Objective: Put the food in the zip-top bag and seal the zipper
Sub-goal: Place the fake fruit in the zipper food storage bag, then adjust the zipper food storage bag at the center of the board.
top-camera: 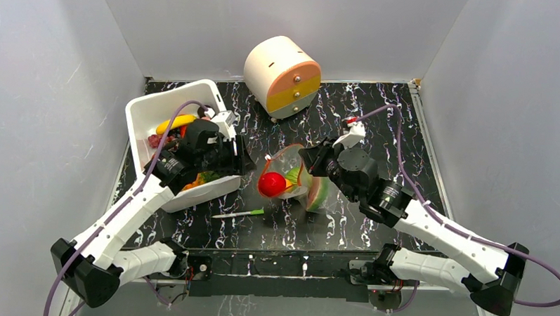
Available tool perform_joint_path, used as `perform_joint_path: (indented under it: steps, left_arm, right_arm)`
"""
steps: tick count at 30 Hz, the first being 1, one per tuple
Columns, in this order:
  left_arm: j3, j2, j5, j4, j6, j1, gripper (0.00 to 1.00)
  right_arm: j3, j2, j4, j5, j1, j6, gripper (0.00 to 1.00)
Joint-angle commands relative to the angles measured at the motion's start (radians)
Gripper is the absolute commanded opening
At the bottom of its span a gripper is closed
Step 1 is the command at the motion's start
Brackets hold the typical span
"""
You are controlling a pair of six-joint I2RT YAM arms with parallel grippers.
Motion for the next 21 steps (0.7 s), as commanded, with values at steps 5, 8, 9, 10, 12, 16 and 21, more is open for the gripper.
perform_joint_path:
  steps: [5, 8, 9, 10, 12, 16, 21]
  left_arm:
    - [-0.140, -0.059, 0.157, 0.060, -0.055, -0.006, 0.45]
    - [-0.154, -0.038, 0.158, 0.079, -0.055, -0.005, 0.43]
    - [-0.158, -0.029, 0.171, 0.096, -0.056, -0.006, 0.43]
    - [-0.165, -0.023, 0.193, 0.116, -0.060, -0.004, 0.43]
    - [-0.183, -0.012, 0.229, 0.161, -0.076, -0.005, 0.42]
    - [-0.215, 0.011, 0.268, 0.241, -0.108, -0.006, 0.40]
    - [-0.235, 0.047, 0.264, 0.283, -0.124, -0.004, 0.37]
  right_arm:
    - [0.034, -0.061, 0.066, 0.064, 0.003, 0.008, 0.00]
    - [0.034, -0.062, 0.068, 0.066, 0.003, 0.009, 0.00]
    - [0.035, -0.059, 0.068, 0.066, 0.003, 0.010, 0.00]
    - [0.036, -0.058, 0.068, 0.064, 0.003, 0.010, 0.00]
    - [0.036, -0.057, 0.069, 0.061, 0.003, 0.012, 0.00]
    - [0.023, -0.070, 0.084, 0.060, 0.003, 0.021, 0.00]
    - [0.016, -0.069, 0.091, 0.057, 0.003, 0.023, 0.00]
